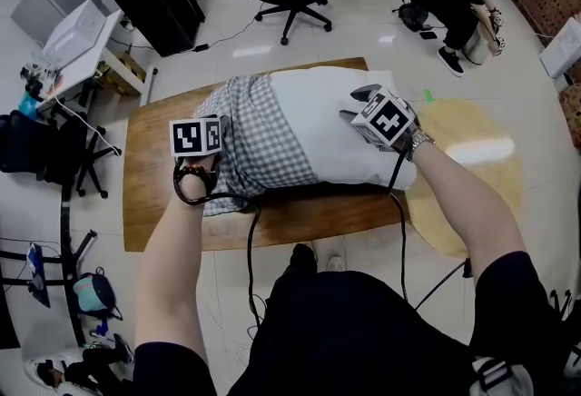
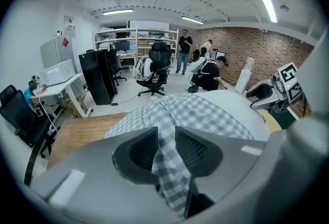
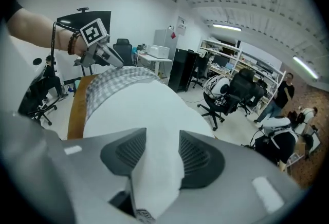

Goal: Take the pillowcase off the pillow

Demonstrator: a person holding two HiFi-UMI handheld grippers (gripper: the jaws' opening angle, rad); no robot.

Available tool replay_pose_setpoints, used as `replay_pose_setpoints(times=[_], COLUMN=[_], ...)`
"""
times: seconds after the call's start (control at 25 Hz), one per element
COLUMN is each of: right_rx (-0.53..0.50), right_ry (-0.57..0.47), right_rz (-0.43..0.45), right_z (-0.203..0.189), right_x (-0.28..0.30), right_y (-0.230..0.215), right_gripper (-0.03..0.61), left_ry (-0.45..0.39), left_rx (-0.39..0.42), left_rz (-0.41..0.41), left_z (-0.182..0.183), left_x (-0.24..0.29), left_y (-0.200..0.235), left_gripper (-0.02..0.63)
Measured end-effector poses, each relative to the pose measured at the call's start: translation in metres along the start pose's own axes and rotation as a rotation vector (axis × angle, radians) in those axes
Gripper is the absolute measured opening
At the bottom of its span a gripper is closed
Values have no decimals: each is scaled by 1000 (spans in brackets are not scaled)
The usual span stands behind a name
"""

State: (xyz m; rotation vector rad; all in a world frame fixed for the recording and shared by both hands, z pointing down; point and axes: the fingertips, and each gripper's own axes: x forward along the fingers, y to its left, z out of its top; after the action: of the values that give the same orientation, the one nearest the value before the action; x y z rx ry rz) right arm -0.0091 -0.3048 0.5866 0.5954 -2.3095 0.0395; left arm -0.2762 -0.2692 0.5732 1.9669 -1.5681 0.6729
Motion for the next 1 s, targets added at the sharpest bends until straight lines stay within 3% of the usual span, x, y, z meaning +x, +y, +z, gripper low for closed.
replay_pose_setpoints(times=[0.56, 1.0], right_rx=[-121, -291], right_ry=[-16, 7], right_rz=[88, 63], right_z=[-20, -33], right_x=[-10, 2], right_y=[95, 134], right_gripper=[230, 281], left_ry=[-51, -107], left_rx=[-54, -51], left_rz=[14, 20], left_z=[-70, -102], left_x=[-32, -32], left_y=[-39, -73], left_gripper=[119, 152])
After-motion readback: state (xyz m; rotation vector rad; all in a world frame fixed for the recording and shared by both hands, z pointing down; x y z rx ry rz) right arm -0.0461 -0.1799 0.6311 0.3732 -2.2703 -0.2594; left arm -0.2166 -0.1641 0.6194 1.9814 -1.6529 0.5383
